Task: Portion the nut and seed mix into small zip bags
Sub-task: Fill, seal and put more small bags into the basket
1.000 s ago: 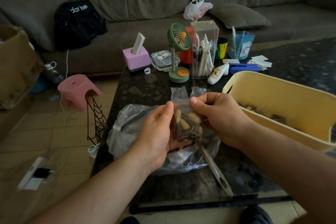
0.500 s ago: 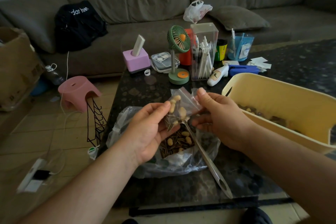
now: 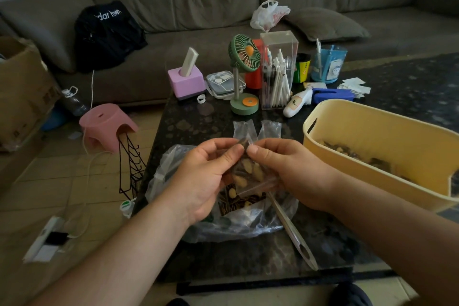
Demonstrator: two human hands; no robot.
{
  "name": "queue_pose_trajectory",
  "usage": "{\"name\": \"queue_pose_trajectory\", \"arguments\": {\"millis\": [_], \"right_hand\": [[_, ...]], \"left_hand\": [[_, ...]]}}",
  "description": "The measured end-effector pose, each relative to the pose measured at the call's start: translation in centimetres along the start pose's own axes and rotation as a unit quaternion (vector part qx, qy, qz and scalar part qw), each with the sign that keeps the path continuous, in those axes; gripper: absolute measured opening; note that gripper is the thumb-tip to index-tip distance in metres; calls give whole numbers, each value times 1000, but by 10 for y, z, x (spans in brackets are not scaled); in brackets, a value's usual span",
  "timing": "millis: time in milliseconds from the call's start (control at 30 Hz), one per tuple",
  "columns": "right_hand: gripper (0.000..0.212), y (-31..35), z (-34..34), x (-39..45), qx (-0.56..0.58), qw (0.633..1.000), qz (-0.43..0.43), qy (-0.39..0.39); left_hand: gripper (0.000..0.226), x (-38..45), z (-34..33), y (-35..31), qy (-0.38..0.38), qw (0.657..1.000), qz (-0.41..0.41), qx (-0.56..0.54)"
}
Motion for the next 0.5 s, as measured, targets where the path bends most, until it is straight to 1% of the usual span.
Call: {"name": "queue_pose_trajectory", "arguments": {"millis": [100, 200, 233, 333, 433, 500], "right_hand": [[25, -2, -2, 1, -66, 997, 41, -22], [22, -1, -1, 3, -45, 996, 50, -51], [23, 1, 0, 3, -27, 997, 46, -57], [27, 3, 1, 2, 13, 998, 28, -61], [27, 5, 1, 2, 4, 997, 22, -71], [28, 7, 0, 2, 8, 996, 29, -80]], "left_hand": [[39, -1, -3, 1, 3, 1000, 0, -5], [52, -2, -5, 0, 10, 1000, 17, -19], [53, -1, -6, 0, 14, 1000, 20, -20], [39, -1, -5, 2, -9, 1000, 9, -11], [21, -1, -5, 5, -21, 999, -15, 40], [15, -1, -6, 4, -20, 998, -26, 53]]}}
Point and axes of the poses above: each hand's wrist, its own x-axis towards the middle knuckle, its own z-axis out of the back of the hand, y = z × x, the point moved 1 cm from there along x, towards the middle knuckle, and after that the axes turned 8 degrees about y, right-handed, at the moved point
